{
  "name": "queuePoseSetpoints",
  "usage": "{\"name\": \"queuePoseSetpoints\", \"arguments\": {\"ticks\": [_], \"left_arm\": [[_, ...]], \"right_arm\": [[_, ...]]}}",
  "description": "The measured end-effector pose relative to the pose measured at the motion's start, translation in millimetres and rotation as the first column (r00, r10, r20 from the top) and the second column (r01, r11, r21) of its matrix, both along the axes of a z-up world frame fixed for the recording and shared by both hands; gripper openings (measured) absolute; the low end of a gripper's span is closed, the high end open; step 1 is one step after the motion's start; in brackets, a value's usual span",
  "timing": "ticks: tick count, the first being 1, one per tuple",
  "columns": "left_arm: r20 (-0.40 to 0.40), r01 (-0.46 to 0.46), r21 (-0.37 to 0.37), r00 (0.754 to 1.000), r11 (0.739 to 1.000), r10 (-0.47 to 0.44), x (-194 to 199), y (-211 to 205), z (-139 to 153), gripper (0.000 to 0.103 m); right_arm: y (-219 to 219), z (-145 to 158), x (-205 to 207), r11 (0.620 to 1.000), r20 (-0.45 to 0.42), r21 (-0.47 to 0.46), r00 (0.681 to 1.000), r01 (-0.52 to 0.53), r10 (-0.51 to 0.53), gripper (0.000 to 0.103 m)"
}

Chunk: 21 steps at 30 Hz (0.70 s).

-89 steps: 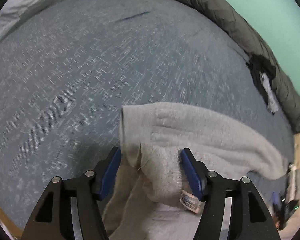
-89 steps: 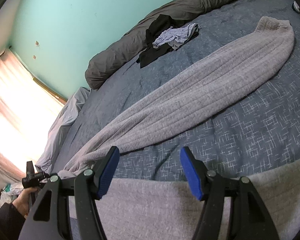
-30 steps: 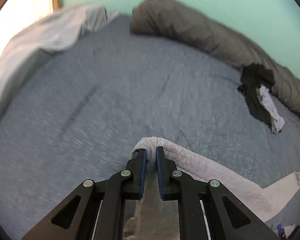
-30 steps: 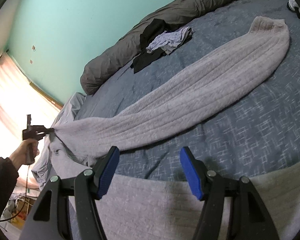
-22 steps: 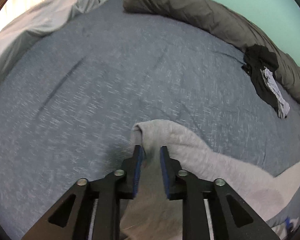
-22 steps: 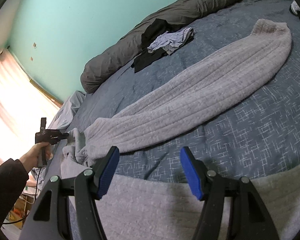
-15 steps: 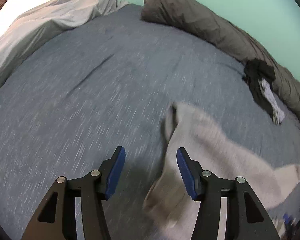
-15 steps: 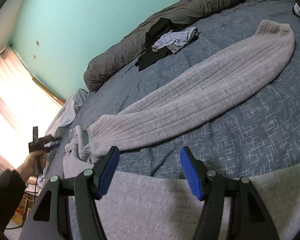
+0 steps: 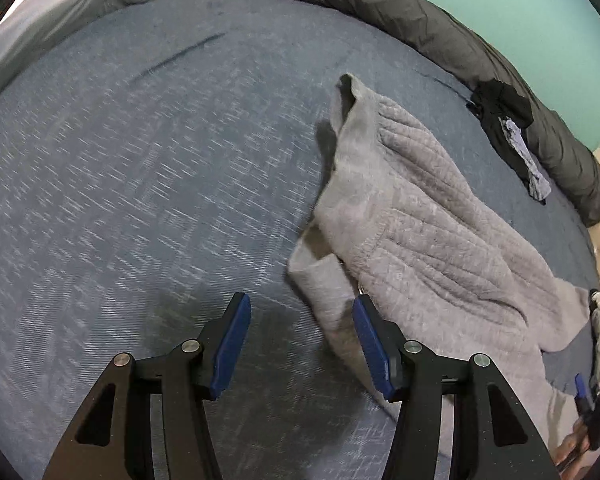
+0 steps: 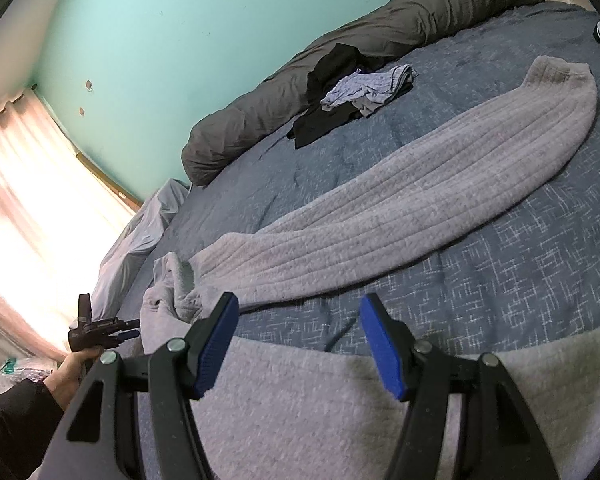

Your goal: Fold clothes

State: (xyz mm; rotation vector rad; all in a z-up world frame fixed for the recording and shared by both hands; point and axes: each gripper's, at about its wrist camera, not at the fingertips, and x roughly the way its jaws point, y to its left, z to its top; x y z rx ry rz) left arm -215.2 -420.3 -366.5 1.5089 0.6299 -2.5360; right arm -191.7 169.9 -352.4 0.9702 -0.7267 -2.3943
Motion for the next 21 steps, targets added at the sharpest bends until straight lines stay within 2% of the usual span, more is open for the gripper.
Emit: {"name": "queuePoseSetpoints", "arguments": {"ticks": [2, 6, 8, 9, 12, 17, 18, 21], "left_arm": [[0.011, -0.023, 0.028, 1.000, 0.999, 0.023, -4, -1, -6, 0.054], [-0.018, -0.045, 0.103, 0.999, 0.994, 0.047, -7, -5, -12, 0.019], [-0.023, -0.032, 0.107, 0.999, 0.994, 0.035, -8, 1, -11, 0.013], [-0.031, -0.021, 0.105, 0.999, 0.994, 0.025, -8, 4, -8, 0.006], [-0.089, -0.018, 0.067, 0.996, 0.998, 0.024, -2, 8, 8, 0.005], [-0.105, -0.026, 0.059, 0.994, 0.998, 0.032, 20, 8, 34, 0.004], [-0.128, -0.039, 0.037, 0.991, 0.999, 0.043, 34, 4, 45, 0.004], [-0.159, -0.048, 0.036, 0.986, 0.998, 0.053, 64, -5, 71, 0.004]], "right_arm": [[2, 0, -1, 1.000, 0.000, -0.004, 1.000, 0.006, -0.006, 0.064], [5, 0, -3, 1.000, 0.004, -0.008, 1.000, 0.015, -0.015, 0.064], [5, -1, -4, 1.000, 0.008, -0.009, 1.000, 0.015, -0.015, 0.064], [5, -1, -4, 1.000, 0.009, -0.010, 1.000, 0.016, -0.016, 0.064], [4, -2, -4, 1.000, 0.014, -0.011, 1.000, 0.013, -0.013, 0.064], [2, 3, 0, 1.000, -0.007, 0.002, 1.000, 0.014, -0.014, 0.064], [2, 5, 1, 1.000, -0.012, 0.004, 1.000, 0.015, -0.015, 0.064], [0, 9, 6, 1.000, -0.019, 0.012, 1.000, 0.012, -0.012, 0.064]]}}
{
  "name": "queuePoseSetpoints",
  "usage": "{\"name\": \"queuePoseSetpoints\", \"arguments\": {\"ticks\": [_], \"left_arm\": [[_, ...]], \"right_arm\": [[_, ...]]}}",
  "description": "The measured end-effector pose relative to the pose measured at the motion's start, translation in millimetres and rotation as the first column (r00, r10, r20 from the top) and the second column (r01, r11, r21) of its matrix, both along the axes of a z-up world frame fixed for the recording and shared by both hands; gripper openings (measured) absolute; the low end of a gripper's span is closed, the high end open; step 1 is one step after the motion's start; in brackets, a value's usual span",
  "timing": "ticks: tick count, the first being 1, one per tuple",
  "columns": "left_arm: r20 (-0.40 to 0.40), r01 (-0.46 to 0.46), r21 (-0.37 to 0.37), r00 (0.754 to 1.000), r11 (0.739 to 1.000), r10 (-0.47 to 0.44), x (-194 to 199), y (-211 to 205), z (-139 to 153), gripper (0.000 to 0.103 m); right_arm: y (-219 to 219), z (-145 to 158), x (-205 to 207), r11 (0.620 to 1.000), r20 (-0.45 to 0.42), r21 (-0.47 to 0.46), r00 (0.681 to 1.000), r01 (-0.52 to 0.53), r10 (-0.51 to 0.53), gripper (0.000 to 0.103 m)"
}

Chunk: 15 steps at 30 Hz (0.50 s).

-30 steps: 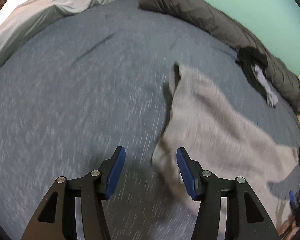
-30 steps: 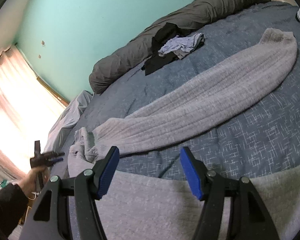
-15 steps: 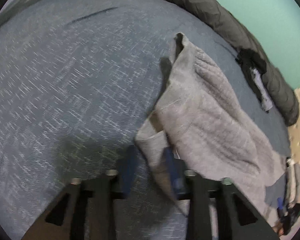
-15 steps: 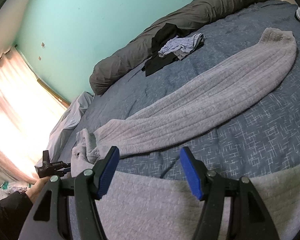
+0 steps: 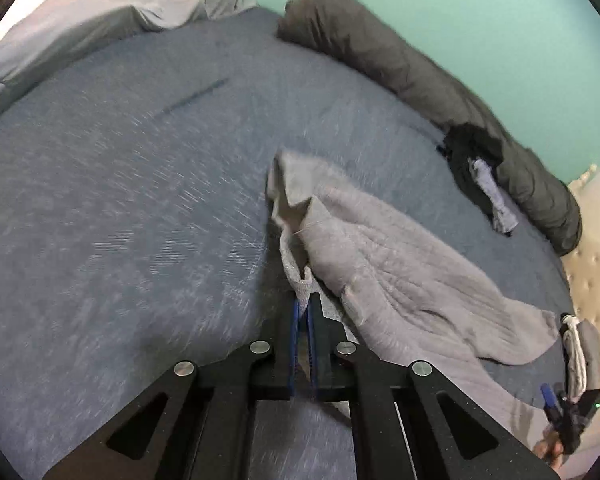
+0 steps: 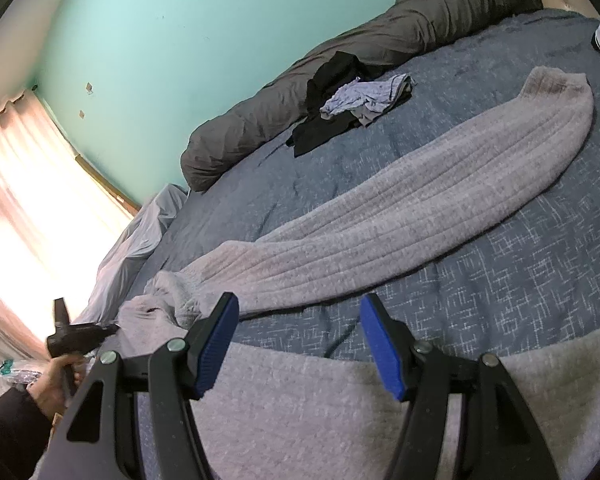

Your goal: Fold clothes

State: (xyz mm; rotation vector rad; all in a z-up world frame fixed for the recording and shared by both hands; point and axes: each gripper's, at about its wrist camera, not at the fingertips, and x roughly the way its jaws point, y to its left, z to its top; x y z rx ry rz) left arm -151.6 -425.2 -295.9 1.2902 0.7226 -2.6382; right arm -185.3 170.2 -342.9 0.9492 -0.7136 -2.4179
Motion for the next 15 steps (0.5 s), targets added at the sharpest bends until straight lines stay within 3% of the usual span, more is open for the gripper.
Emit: {"name": "queuePoseSetpoints", "arguments": {"ticks": [3, 7, 11, 15], "left_arm": [[-0.002, -0.025, 0.011, 1.000, 1.000, 0.025, 24, -9, 15, 0.004], [0.019, -0.053, 0.030, 0.998, 0.998, 0.053, 56, -18, 6, 0.004], [0.056, -0.092, 0.084, 0.995, 0.992, 0.088, 81, -28, -20, 0.004], [0.183, -0.088, 0.109, 0.981, 0.990, 0.067, 94, -25, -64, 0.005]], "right_arm": [[-4, 3, 7, 1.000, 0.006, 0.012, 1.000, -0.019, 0.019, 0.064], [-2, 10, 24, 0.999, 0.014, 0.028, 1.000, -0.023, 0.023, 0.064], [9, 25, 39, 0.998, 0.009, 0.054, 1.000, -0.030, 0.030, 0.064], [17, 31, 49, 0.986, 0.042, 0.151, 0.997, -0.073, 0.068, 0.064]]}}
